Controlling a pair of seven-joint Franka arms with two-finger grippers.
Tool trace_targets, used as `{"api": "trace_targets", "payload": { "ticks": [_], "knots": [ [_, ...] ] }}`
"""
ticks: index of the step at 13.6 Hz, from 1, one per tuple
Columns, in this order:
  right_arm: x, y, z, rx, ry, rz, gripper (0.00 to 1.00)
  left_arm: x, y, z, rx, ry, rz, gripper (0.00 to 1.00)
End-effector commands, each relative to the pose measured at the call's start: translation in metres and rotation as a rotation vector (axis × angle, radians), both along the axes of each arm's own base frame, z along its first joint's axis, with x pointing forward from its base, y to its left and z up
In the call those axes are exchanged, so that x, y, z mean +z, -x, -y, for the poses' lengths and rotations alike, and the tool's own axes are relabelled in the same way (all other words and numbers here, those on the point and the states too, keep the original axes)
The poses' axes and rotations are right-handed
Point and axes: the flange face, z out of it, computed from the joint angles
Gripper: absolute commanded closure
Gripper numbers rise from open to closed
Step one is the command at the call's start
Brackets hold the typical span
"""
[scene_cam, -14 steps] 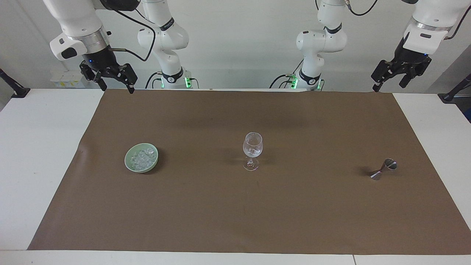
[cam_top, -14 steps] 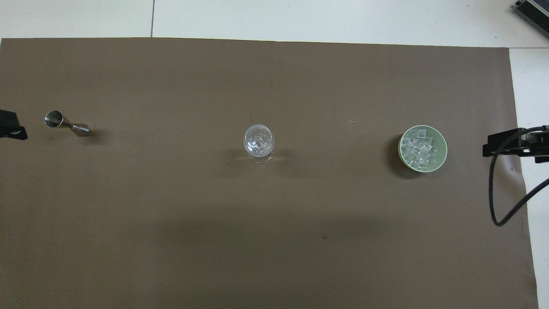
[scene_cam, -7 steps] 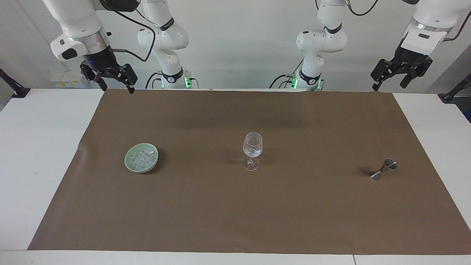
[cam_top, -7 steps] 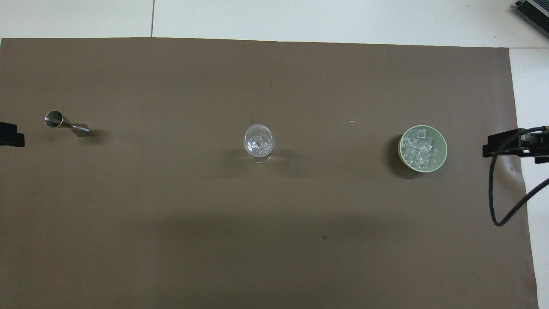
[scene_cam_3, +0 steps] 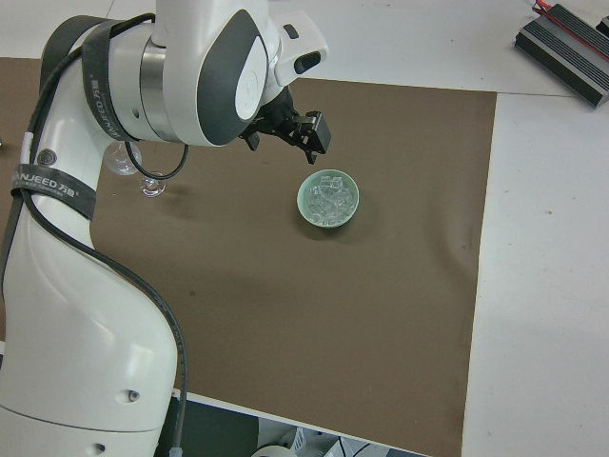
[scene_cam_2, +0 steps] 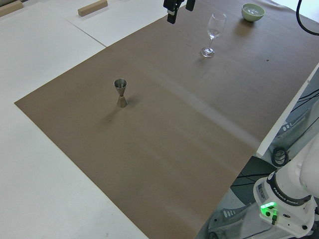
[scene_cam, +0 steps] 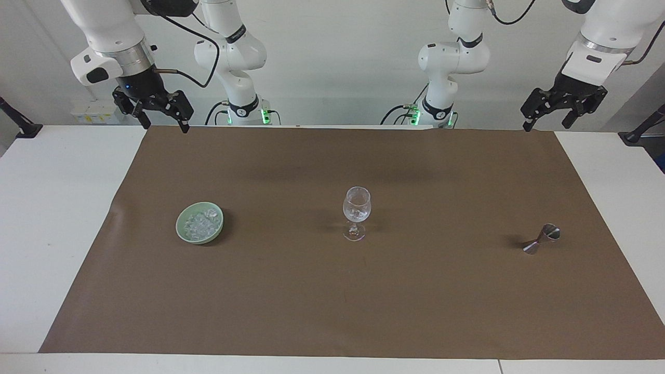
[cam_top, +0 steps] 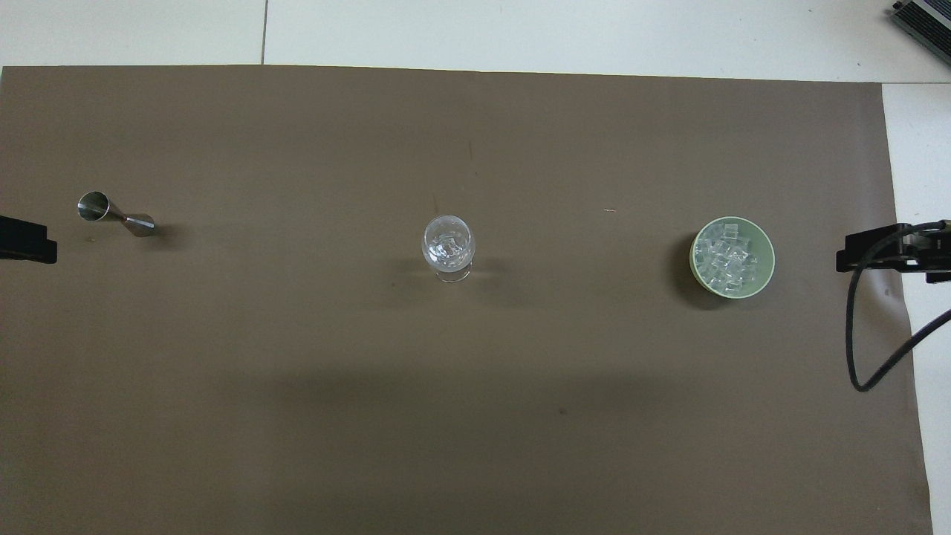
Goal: Pour wine and add ice with both arms
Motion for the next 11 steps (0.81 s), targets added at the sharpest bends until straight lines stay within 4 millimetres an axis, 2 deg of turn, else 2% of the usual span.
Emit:
{"api": "trace_targets", "payload": {
  "ticks": [1, 4, 7, 11],
  "knots": [
    [0.0, 0.007, 0.004, -0.006, -0.01, 0.017, 0.0, -0.005, 0.001, 0.002, -0.022, -0.005, 0.001, 0.0],
    [0.0, 0.007, 0.005, -0.006, -0.01, 0.017, 0.0, -0.006, 0.002, 0.001, -0.027, -0.005, -0.005, 0.0],
    [0.0, 0.007, 0.005, -0.008, -0.01, 0.017, 0.0, -0.016, 0.003, 0.004, -0.053, -0.003, -0.035, 0.0],
    [0.0, 0.007, 0.005, -0.008, -0.01, 0.017, 0.0, -0.016, 0.005, 0.009, -0.072, 0.029, -0.038, 0.0]
  ]
}}
